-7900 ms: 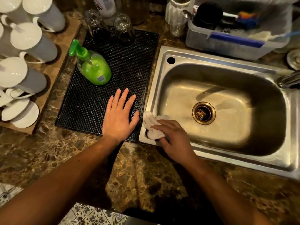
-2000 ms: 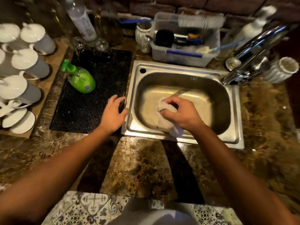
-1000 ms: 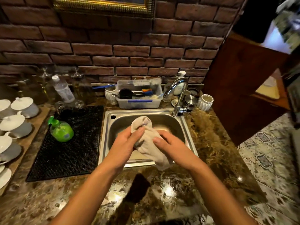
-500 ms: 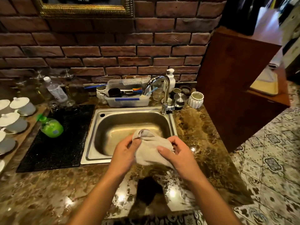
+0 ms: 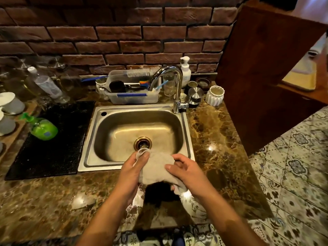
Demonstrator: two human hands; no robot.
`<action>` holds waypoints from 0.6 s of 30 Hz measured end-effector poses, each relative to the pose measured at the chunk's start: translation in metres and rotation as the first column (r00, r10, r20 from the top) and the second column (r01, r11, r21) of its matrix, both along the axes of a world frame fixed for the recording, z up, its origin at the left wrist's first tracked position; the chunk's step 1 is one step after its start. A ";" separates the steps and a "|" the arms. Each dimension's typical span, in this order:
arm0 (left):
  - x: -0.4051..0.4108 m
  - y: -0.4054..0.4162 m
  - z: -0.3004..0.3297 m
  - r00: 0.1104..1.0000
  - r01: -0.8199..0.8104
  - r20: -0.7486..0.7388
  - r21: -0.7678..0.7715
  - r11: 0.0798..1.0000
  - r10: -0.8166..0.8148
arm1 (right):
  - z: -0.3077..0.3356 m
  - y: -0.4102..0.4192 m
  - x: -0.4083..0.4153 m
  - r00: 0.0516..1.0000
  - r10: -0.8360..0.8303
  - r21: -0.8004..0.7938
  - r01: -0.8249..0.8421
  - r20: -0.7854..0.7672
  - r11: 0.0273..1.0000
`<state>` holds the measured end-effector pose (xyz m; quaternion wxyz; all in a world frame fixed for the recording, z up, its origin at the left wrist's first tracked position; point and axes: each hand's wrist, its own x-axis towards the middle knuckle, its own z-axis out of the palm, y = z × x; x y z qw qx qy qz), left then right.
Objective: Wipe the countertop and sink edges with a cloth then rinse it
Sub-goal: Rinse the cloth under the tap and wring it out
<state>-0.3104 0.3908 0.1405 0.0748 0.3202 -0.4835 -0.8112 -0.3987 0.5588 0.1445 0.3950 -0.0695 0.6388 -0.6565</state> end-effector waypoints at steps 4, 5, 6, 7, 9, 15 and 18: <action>-0.013 -0.017 -0.008 1.000 0.029 -0.013 0.024 0.999 -0.028 | -0.013 -0.013 0.001 0.999 0.024 0.072 -0.027 0.042 0.997; -0.017 -0.022 -0.010 0.999 0.043 -0.011 0.031 0.999 -0.042 | -0.016 -0.017 0.001 0.999 0.016 0.094 -0.018 0.028 0.995; -0.021 -0.027 -0.012 0.998 0.064 -0.010 0.028 0.998 -0.064 | -0.020 -0.021 0.000 1.000 0.004 0.106 -0.006 0.019 0.994; -0.024 -0.032 -0.013 0.997 0.078 -0.003 0.021 0.997 -0.078 | -0.023 -0.025 -0.002 1.000 -0.010 0.117 0.009 0.010 0.993; -0.034 -0.043 -0.022 0.996 0.083 0.010 0.015 0.996 -0.083 | -0.029 -0.032 -0.014 1.000 -0.021 0.175 0.023 -0.016 0.984; -0.054 -0.067 -0.056 0.992 -0.078 0.100 0.040 0.996 0.074 | -0.063 -0.045 -0.058 0.992 0.118 0.252 -0.104 -0.045 0.962; -0.062 -0.069 -0.072 0.985 -0.133 0.122 0.068 0.989 0.124 | -0.086 -0.050 -0.070 0.977 0.211 0.223 -0.201 -0.023 0.954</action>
